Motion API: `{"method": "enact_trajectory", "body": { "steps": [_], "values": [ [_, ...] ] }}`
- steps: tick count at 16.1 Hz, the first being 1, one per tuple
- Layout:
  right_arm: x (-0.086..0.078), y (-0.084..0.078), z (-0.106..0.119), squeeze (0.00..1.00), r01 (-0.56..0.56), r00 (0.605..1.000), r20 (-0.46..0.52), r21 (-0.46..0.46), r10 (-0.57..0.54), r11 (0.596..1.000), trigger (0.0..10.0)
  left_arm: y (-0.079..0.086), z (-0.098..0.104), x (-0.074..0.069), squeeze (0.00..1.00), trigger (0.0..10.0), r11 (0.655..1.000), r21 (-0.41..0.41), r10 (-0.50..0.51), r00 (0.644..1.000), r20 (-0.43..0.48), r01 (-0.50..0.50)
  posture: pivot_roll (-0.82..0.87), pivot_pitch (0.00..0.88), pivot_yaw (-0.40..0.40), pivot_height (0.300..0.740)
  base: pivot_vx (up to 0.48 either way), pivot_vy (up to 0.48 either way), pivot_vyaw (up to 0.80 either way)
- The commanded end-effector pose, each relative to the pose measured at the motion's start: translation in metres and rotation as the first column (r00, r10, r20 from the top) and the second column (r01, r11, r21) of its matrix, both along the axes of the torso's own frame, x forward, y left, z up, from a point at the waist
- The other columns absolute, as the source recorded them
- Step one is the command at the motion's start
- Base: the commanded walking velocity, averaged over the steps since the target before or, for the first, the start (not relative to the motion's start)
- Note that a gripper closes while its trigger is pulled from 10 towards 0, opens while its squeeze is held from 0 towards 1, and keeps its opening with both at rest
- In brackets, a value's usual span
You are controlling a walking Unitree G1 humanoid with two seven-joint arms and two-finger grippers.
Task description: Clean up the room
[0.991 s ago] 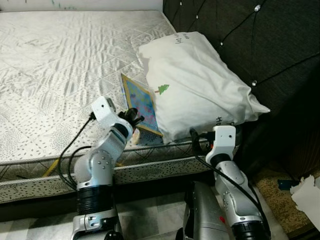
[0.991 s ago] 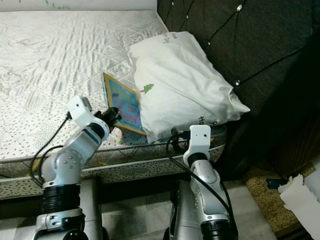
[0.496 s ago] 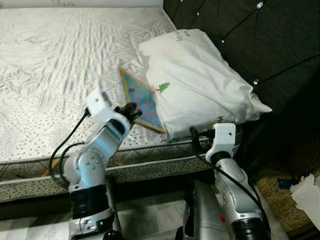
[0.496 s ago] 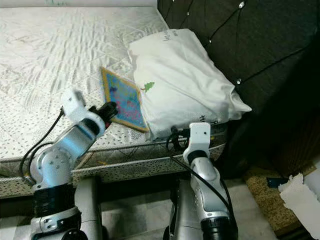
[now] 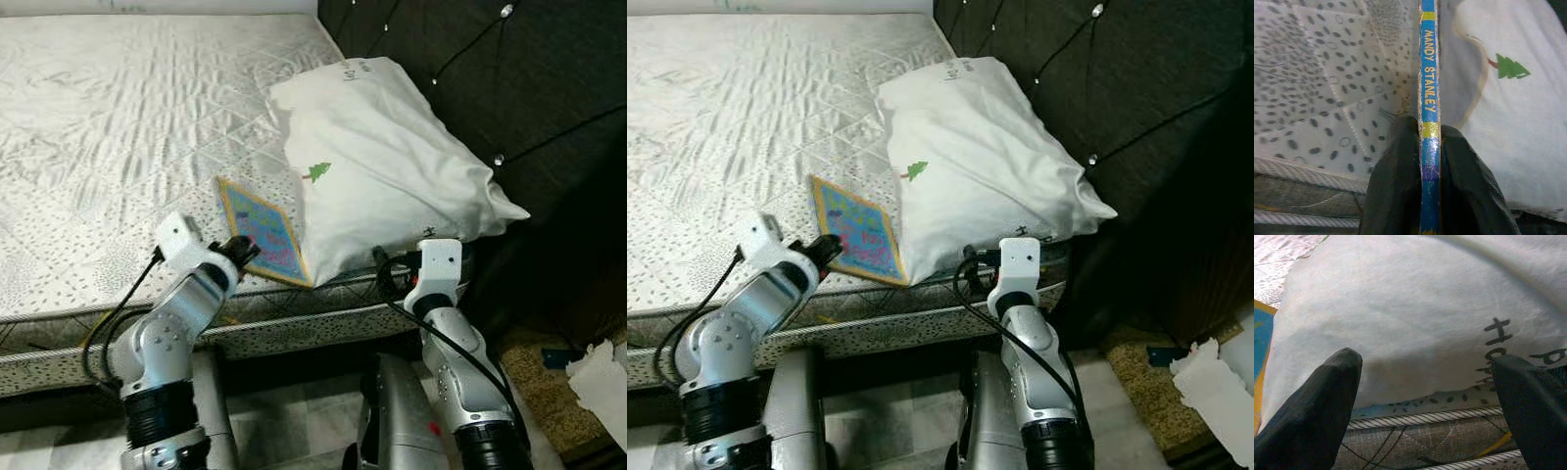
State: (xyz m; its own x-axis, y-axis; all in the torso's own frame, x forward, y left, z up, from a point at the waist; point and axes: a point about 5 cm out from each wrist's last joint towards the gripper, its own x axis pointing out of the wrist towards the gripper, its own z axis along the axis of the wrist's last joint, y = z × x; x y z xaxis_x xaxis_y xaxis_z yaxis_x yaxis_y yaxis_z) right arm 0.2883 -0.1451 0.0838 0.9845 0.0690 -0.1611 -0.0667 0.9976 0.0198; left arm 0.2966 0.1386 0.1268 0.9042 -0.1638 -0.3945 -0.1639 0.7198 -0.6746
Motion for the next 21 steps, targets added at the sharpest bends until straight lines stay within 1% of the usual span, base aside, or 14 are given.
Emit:
{"method": "enact_trajectory", "body": {
  "steps": [1, 3, 4, 7, 8, 9, 10, 11, 14, 15, 17, 19, 20, 21],
  "values": [
    [0.003, -0.003, 0.001, 0.0, 0.001, 1.0, 0.002, -0.004, -0.001, 1.0, 10.0, 0.003, 0.003, 0.002, 0.0, 10.0, 1.0, 0.01, -0.007, 1.0, 0.019, 0.007, 0.06, 0.003, -0.089, 0.505, 0.0, 0.0, 0.0],
    [0.003, -0.003, 0.002, 0.0, 0.0, 1.0, 0.003, -0.008, 0.0, 1.0, 10.0, 0.009, 0.009, 0.008, 0.0, 10.0, 1.0, 0.017, -0.018, 0.999, 0.049, 0.017, 0.05, 0.001, -0.091, 0.505, 0.0, 0.0, 0.0],
    [0.004, -0.004, 0.002, 0.0, -0.001, 1.0, 0.004, -0.013, 0.001, 1.0, 10.0, 0.015, 0.01, 0.014, 0.0, 10.0, 1.0, 0.021, -0.022, 0.998, 0.056, 0.021, 0.05, 0.0, -0.092, 0.505, 0.0, 0.0, 0.0],
    [0.004, -0.005, 0.002, 0.0, 0.0, 1.0, 0.006, -0.018, 0.0, 1.0, 10.0, 0.026, 0.008, 0.023, 0.0, 10.0, 0.999, 0.045, -0.021, 0.998, 0.06, 0.018, 0.03, 0.001, -0.095, 0.505, 0.0, 0.0, 0.0],
    [0.004, -0.006, 0.003, 0.0, 0.001, 1.0, 0.007, -0.021, -0.001, 1.0, 10.0, 0.031, 0.006, 0.028, 0.0, 10.0, 0.999, 0.051, -0.018, 0.998, 0.063, 0.015, 0.03, 0.001, -0.095, 0.505, 0.0, 0.0, 0.0],
    [0.005, -0.006, 0.003, 0.0, -0.001, 1.0, 0.008, -0.025, 0.001, 1.0, 10.0, 0.034, 0.004, 0.037, 0.0, 10.0, 0.998, 0.05, -0.03, 0.997, 0.066, 0.027, 0.03, 0.001, -0.099, 0.505, 0.0, 0.0, 0.0],
    [0.005, -0.006, 0.003, 0.0, -0.002, 1.0, 0.008, -0.026, 0.002, 1.0, 10.0, 0.035, 0.003, 0.039, 0.0, 10.0, 0.998, 0.051, -0.032, 0.997, 0.066, 0.029, 0.03, 0.001, -0.099, 0.505, 0.0, 0.0, 0.0],
    [0.005, -0.007, 0.004, 0.0, -0.002, 1.0, 0.01, -0.03, 0.002, 1.0, 10.0, 0.036, 0.0, 0.046, 0.0, 10.0, 0.998, 0.052, -0.051, 0.997, 0.066, 0.048, 0.02, 0.001, -0.101, 0.505, 0.0, 0.0, 0.0],
    [0.005, -0.007, 0.004, 0.0, -0.003, 1.0, 0.012, -0.034, 0.003, 0.999, 10.0, 0.035, -0.005, 0.053, 0.0, 10.0, 0.997, 0.039, -0.066, 0.996, 0.054, 0.064, 0.01, 0.001, -0.101, 0.505, 0.0, 0.0, 0.0],
    [0.005, -0.008, 0.004, 0.0, -0.002, 1.0, 0.013, -0.035, 0.002, 0.999, 10.0, 0.03, -0.003, 0.057, 0.0, 10.0, 0.996, 0.007, -0.089, 0.994, 0.067, 0.089, 0.01, 0.001, -0.1, 0.505, 0.0, 0.0, 0.0],
    [0.004, -0.007, 0.004, 0.0, -0.002, 1.0, 0.014, -0.038, 0.003, 0.999, 10.0, 0.013, -0.008, 0.058, 0.0, 10.0, 0.986, -0.059, -0.153, 0.986, 0.067, 0.157, 0.01, 0.0, -0.099, 0.505, 0.0, 0.0, 0.0],
    [0.004, -0.007, 0.004, 0.0, -0.003, 1.0, 0.014, -0.038, 0.003, 0.999, 10.0, 0.01, -0.009, 0.059, 0.0, 10.0, 0.983, -0.071, -0.166, 0.984, 0.069, 0.171, 0.01, 0.0, -0.099, 0.505, 0.0, 0.0, 0.0],
    [0.005, -0.007, 0.004, 0.0, -0.004, 1.0, 0.012, -0.037, 0.005, 0.999, 10.0, -0.006, -0.013, 0.056, 0.0, 10.0, 0.974, -0.096, -0.199, 0.978, 0.06, 0.204, 0.02, 0.0, -0.099, 0.505, 0.0, 0.0, 0.0],
    [0.005, -0.006, 0.004, 0.0, -0.005, 1.0, 0.012, -0.037, 0.005, 0.999, 10.0, -0.011, -0.014, 0.055, 0.0, 10.0, 0.97, -0.103, -0.216, 0.975, 0.062, 0.221, 0.02, 0.0, -0.099, 0.505, 0.0, 0.0, 0.0]
  ]
}}
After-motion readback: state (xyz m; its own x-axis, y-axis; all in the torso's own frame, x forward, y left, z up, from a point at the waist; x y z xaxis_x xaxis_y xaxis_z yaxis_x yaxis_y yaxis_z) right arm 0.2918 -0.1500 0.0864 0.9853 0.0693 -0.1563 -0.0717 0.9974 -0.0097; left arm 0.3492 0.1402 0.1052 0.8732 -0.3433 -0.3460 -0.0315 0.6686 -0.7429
